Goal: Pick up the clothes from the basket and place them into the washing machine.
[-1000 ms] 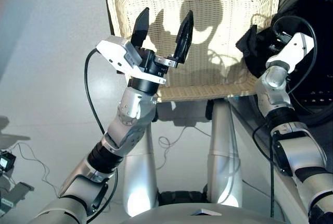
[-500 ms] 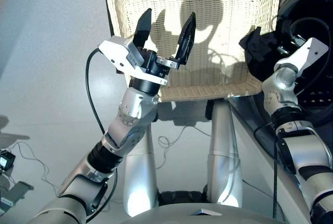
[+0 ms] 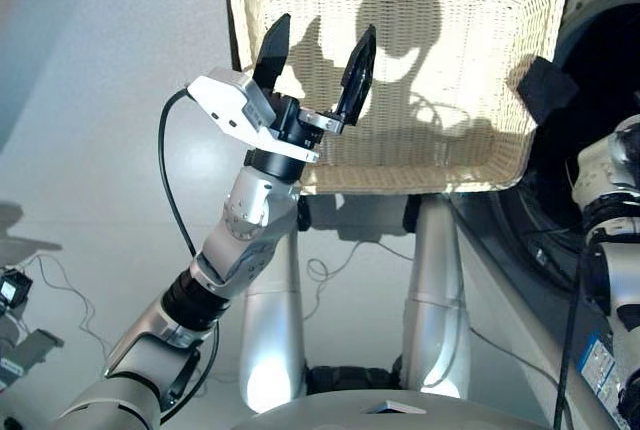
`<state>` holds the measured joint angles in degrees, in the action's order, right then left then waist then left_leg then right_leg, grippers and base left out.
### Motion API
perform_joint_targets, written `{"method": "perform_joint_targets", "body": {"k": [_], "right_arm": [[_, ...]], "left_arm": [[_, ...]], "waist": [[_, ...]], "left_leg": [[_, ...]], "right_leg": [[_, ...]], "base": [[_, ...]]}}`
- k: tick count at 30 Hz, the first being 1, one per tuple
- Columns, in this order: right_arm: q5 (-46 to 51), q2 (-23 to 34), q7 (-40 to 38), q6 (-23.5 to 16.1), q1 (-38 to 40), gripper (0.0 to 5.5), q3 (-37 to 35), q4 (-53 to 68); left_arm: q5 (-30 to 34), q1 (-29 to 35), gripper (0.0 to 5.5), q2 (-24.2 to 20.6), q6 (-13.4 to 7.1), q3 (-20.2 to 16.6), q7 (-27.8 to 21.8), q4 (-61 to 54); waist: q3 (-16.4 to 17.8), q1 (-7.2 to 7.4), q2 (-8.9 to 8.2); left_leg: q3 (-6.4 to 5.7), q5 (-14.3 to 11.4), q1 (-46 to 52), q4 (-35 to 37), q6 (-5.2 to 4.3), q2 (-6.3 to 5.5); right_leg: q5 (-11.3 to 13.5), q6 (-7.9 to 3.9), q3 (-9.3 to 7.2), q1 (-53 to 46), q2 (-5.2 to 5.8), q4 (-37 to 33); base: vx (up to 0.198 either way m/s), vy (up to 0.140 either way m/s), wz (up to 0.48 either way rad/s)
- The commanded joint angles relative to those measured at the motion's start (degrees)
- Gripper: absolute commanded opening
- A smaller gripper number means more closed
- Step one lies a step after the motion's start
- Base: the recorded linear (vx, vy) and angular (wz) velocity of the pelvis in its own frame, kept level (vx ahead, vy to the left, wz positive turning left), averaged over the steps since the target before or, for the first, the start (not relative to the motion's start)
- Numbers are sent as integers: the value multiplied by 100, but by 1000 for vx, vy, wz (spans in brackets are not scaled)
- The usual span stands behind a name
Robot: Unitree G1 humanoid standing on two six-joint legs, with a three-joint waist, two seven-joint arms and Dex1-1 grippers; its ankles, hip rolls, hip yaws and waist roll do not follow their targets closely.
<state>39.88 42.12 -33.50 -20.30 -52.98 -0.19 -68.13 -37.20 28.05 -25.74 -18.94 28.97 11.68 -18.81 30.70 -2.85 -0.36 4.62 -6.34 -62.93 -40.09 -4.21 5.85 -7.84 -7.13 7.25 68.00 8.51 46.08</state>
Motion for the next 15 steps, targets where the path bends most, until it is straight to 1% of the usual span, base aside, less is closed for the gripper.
{"method": "perform_joint_targets", "body": {"k": [1, 8, 9, 10, 15], "right_arm": [[305, 1232, -30, -145, -330, 0, 333, -135], [470, 1383, 39, -177, -463, 0, 317, -215], [477, 1358, 60, -170, -493, 45, 336, -240], [516, 1340, 97, -165, -488, 550, 333, -244], [589, 1203, 256, -171, -408, 550, 357, -203]], "left_arm": [[24, -27, 550, -74, -403, -119, -127, -538], [32, -18, 550, -145, -382, -122, -172, -516], [25, -12, 550, -150, -390, -130, -178, -517], [22, -25, 550, -150, -385, -125, -191, -523], [9, -1, 550, -160, -388, -122, -221, -549]], "waist": [[-91, 220, 167], [-91, 220, 205], [-91, 218, 211], [-91, 221, 215], [-91, 242, 197]], "left_leg": [[-134, -139, 125, -81, -120, 103], [-151, -146, 96, -130, -132, 103], [-153, -135, 86, -125, -133, 105], [-153, -144, 82, -141, -134, 106], [-145, -135, 71, -146, -126, 111]], "right_leg": [[160, 66, -427, -317, -76, -341], [136, 67, -431, -279, -84, -283], [144, 69, -427, -263, -89, -283], [134, 68, -429, -260, -93, -262], [151, 69, -436, -265, -96, -272]], "base": [[0, 0, 0], [0, 0, 0], [0, 0, 0], [0, 0, 0], [0, 0, 0]]}}
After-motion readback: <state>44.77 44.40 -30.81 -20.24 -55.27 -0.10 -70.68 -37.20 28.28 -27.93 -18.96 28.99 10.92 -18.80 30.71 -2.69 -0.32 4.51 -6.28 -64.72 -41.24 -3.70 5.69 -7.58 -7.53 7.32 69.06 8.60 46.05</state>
